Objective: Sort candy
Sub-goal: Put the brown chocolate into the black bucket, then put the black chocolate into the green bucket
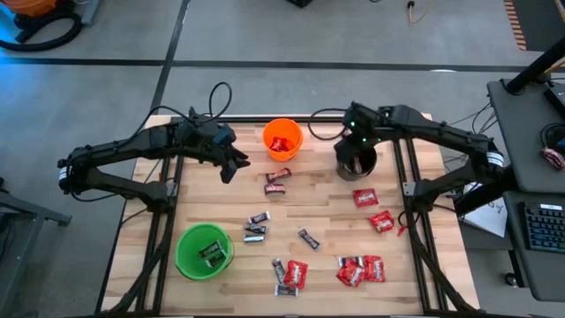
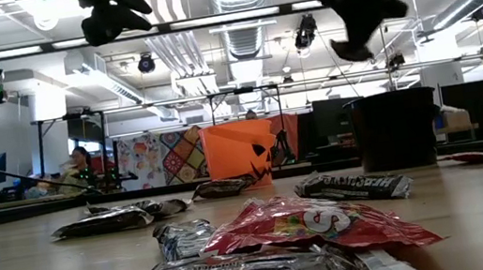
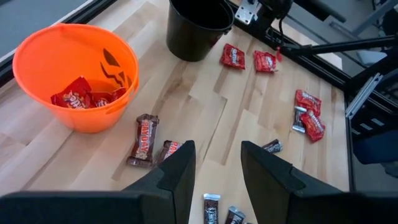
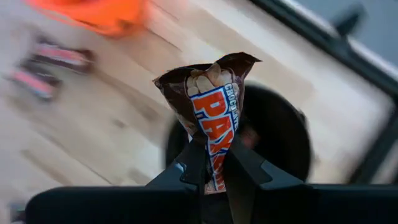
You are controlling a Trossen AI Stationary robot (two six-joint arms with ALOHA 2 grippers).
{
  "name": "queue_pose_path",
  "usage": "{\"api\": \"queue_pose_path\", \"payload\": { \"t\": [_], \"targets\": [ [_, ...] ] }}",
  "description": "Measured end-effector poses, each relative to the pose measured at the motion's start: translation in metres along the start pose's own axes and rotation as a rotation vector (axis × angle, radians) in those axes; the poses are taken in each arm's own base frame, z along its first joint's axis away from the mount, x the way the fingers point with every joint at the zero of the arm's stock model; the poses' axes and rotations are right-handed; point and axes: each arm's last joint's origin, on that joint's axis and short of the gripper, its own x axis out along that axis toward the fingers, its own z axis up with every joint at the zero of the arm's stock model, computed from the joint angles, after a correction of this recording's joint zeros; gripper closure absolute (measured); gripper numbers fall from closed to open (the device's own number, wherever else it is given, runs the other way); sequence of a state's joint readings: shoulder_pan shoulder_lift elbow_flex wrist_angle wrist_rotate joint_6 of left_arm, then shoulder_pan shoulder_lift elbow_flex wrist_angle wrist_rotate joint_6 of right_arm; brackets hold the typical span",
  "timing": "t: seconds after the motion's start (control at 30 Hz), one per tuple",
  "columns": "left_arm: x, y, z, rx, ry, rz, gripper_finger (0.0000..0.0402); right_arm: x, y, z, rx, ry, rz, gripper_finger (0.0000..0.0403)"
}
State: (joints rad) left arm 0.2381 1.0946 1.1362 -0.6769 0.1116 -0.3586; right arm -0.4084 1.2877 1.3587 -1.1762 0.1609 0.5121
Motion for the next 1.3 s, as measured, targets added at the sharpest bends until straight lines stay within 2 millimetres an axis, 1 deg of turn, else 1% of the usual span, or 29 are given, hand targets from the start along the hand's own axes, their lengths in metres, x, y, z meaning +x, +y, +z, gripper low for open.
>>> {"api": "queue_pose_path", "payload": {
  "t": [0.1,0.23,0.33,0.43,0.63,0.8,0.9,1.07,1.3],
  "targets": [
    [0.000,0.000,0.000,-0.006,0.000,0.000,0.0288,0.011,-0.008,-0.004,0.037,0.101,-0.059,0.0367],
    [0.000,0.000,0.000,-0.017,0.000,0.000,0.0288,0.022,-0.007,-0.005,0.029,0.163,-0.093,0.0367],
    [0.000,0.000,0.000,-0.020,0.000,0.000,0.0288,0.028,-0.006,-0.004,0.026,0.177,-0.103,0.0361],
    [0.000,0.000,0.000,-0.030,0.000,0.000,0.0288,0.031,-0.005,-0.003,0.023,0.185,-0.113,0.0340],
    [0.000,0.000,0.000,-0.043,-0.004,-0.001,0.0288,0.034,-0.004,-0.003,0.016,0.190,-0.116,0.0276],
    [0.006,0.001,0.000,-0.049,0.013,0.004,0.0288,0.031,-0.005,-0.002,0.007,0.183,-0.112,0.0243],
    [0.018,0.000,0.000,-0.061,0.043,0.009,0.0288,0.030,-0.004,-0.001,-0.001,0.174,-0.107,0.0230],
    [0.049,-0.001,-0.006,-0.077,0.146,0.024,0.0288,0.028,-0.004,0.001,-0.017,0.158,-0.097,0.0225],
    [0.097,-0.013,-0.026,-0.036,0.328,0.016,0.0288,0.028,-0.003,0.003,-0.052,0.139,-0.083,0.0225]
  ]
}}
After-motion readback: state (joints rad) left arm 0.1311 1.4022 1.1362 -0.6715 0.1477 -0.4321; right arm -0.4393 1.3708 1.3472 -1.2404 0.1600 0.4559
